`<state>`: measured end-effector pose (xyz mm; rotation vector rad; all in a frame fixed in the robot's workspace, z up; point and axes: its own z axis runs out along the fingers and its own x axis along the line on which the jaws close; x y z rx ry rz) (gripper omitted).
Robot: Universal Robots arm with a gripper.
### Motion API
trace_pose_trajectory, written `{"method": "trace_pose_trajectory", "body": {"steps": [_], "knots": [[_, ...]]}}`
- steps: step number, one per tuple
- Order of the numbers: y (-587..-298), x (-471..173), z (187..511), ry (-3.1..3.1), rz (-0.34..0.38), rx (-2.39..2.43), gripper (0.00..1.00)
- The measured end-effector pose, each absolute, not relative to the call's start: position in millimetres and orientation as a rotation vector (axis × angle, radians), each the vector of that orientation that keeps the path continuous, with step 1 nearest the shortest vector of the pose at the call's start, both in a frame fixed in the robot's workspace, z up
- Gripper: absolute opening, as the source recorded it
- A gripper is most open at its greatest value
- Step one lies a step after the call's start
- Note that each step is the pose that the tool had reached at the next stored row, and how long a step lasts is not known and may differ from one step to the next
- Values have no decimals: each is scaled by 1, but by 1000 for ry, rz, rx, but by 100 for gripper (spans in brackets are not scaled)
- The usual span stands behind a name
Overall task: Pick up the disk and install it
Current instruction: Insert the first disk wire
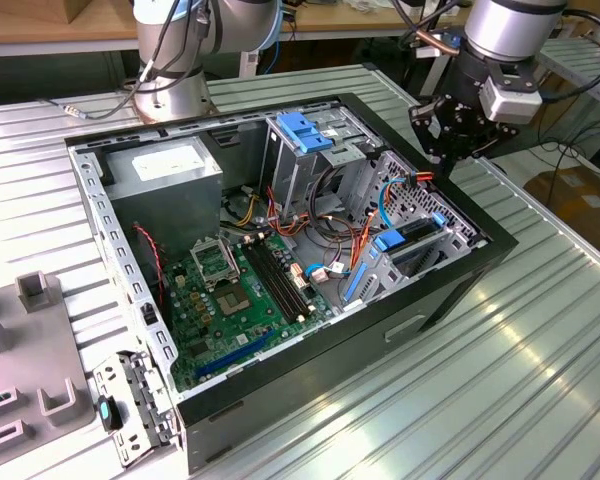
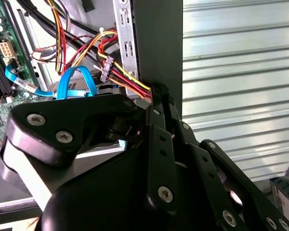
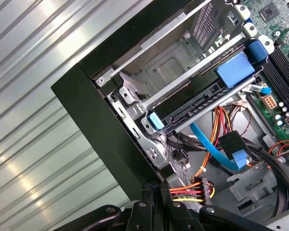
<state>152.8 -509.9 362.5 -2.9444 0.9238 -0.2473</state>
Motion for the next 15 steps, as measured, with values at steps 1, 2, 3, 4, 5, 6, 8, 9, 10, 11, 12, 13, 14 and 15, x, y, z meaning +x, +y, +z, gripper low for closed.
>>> {"method": "trace_pose_trajectory", "body": {"steps": [1,2,3,4,5,6,8,9,10,11,12,13,14,15], "knots": [[-510,153,363,924,-247,-2944,17],[-510,153,365,924,-247,-2945,17],[-510,153,365,924,-247,-2945,17],[-510,153,366,925,-247,-2944,17],[-510,153,366,929,-247,-2943,17],[-510,153,367,936,-248,-2941,17],[-510,152,367,961,-248,-2935,17],[-510,152,367,970,-249,-2932,17],[-510,152,367,982,-249,-2929,17],[-510,151,367,987,-249,-2927,17],[-510,151,367,987,-249,-2927,17],[-510,150,367,987,-249,-2927,17],[-510,149,367,987,-249,-2927,17],[-510,148,367,987,-249,-2927,17]]}}
